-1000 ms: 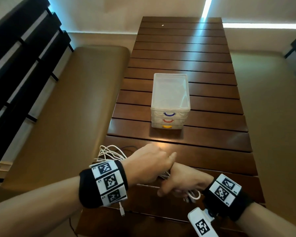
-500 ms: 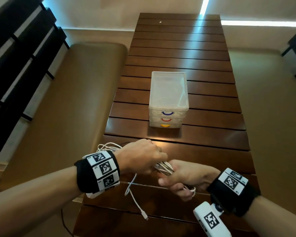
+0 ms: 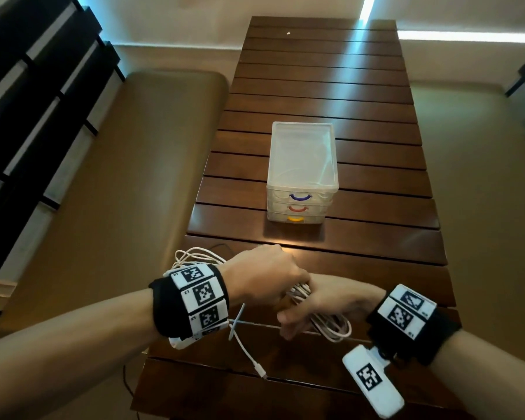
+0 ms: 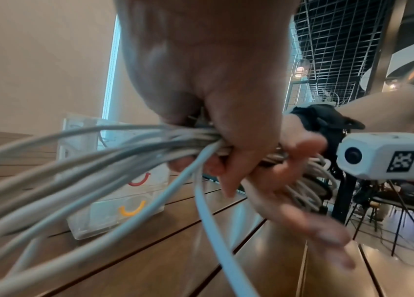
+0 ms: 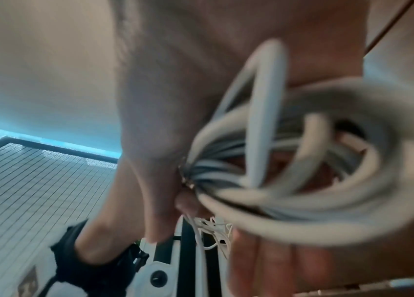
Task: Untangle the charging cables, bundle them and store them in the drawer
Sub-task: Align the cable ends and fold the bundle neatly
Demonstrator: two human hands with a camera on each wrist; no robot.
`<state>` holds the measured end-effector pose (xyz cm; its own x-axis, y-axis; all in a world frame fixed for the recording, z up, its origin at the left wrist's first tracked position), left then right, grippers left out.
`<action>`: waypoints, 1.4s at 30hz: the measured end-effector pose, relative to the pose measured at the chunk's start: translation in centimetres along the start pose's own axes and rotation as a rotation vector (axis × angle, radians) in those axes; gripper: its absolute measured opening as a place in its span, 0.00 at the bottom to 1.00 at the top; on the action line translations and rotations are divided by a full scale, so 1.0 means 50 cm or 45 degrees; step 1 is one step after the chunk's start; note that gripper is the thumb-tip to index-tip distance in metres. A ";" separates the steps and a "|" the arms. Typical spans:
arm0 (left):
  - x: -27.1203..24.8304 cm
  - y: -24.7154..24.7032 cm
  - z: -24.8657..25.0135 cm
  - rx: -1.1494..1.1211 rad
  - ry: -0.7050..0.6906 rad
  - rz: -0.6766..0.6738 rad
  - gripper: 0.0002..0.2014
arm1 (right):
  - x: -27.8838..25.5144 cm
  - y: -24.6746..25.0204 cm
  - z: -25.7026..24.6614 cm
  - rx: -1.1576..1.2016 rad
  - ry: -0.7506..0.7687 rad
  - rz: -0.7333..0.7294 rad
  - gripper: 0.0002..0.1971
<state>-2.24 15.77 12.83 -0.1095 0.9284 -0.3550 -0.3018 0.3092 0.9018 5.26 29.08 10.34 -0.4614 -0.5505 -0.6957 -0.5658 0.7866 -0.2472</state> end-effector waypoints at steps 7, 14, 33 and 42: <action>-0.011 0.000 -0.002 0.065 0.146 0.082 0.16 | 0.002 0.008 -0.021 0.120 0.040 -0.028 0.07; -0.021 -0.006 -0.024 -0.159 0.177 0.180 0.26 | -0.003 -0.011 -0.052 -0.265 0.018 0.399 0.12; -0.108 -0.061 -0.115 -1.177 0.534 0.089 0.23 | -0.045 0.035 -0.028 0.177 0.380 0.544 0.09; -0.092 -0.081 -0.049 -1.412 0.383 0.711 0.07 | -0.024 0.039 -0.015 0.574 0.587 0.510 0.19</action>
<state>-2.81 9.75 10.22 -0.6417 0.7483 -0.1682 -0.7550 -0.5779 0.3099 4.22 31.08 11.20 -0.8680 -0.1817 -0.4621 -0.0065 0.9347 -0.3554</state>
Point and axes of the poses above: each hand's wrist, its own x-axis towards the middle knuckle, its own y-axis out of the back of the hand, z = x × y, the point moved 1 cm from there along x, towards the middle knuckle, and after that the axes turned 2 degrees about -y, right-handed, at the moved point
